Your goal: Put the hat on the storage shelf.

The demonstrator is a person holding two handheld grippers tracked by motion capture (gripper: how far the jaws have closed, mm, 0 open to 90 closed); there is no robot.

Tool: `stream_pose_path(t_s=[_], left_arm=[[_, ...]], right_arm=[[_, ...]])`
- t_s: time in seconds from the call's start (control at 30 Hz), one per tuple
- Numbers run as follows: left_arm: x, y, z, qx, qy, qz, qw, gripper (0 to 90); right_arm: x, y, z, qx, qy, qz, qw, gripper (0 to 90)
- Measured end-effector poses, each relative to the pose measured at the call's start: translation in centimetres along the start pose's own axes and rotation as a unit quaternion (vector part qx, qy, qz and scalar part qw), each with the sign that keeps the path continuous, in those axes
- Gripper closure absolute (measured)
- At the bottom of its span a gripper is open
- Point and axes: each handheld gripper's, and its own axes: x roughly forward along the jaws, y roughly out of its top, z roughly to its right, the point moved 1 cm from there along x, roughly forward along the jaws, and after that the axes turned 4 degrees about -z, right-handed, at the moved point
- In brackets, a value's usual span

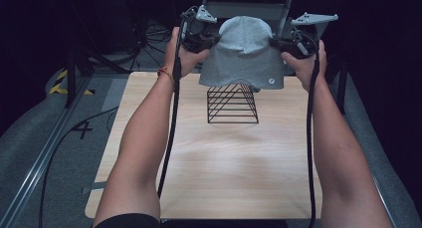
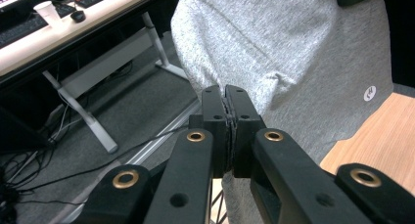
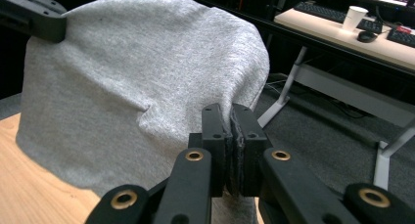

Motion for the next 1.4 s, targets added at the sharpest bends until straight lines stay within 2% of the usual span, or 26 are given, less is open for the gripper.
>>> stream_pose_path(t_s=[0.07, 0.23, 0.3, 0.4, 0.47, 0.63, 0.77, 0.93, 1.17, 1.3, 1.4], left_arm=[[0.3, 0.2, 0.0, 0.004, 0.007, -0.001, 1.0000, 88.3], [0.6, 0.2, -0.5, -0.007, 0.006, -0.002, 1.0000, 88.3], [0.9, 0.1, -0.6, -0.009, 0.013, -0.006, 0.9999, 88.3], [1.5, -0.4, -0.7, -0.019, 0.007, -0.005, 0.9998, 88.3], [1.9, -0.7, -0.7, -0.016, 0.005, -0.009, 0.9998, 88.3], [2.2, -1.7, -0.3, -0.023, -0.012, -0.006, 0.9997, 88.3], [1.4, -2.1, 0.0, -0.026, -0.025, 0.006, 0.9993, 88.3], [0.0, -2.5, 0.4, -0.027, -0.039, 0.028, 0.9985, 88.3], [-1.5, -2.7, 0.8, -0.025, -0.046, 0.043, 0.9977, 88.3], [-2.2, -2.7, 1.0, -0.021, -0.049, 0.051, 0.9973, 88.3], [-2.3, -2.9, 1.2, -0.026, -0.058, 0.055, 0.9965, 88.3]], right_arm=[[0.1, 0.2, 0.4, 0.005, -0.003, 0.005, 1.0000, 86.0], [0.6, 0.3, 0.8, 0.011, -0.005, 0.007, 0.9999, 86.1], [1.0, 0.2, 0.8, 0.012, -0.006, 0.003, 0.9999, 86.0], [1.6, -0.1, 0.8, 0.014, -0.005, 0.000, 0.9999, 86.0], [2.0, -0.3, 0.8, 0.016, -0.002, -0.005, 0.9999, 86.0], [2.6, -1.3, 0.3, 0.007, 0.007, -0.011, 0.9999, 86.0], [2.2, -1.8, -0.1, 0.007, 0.014, -0.009, 0.9998, 86.0], [0.8, -2.0, -0.2, 0.012, 0.021, 0.006, 0.9997, 86.0], [-0.9, -1.9, -0.8, 0.006, 0.025, 0.020, 0.9995, 86.1], [-1.3, -1.9, -1.0, 0.000, 0.023, 0.023, 0.9995, 86.1], [-1.5, -2.1, -1.0, 0.002, 0.025, 0.024, 0.9994, 86.1]])
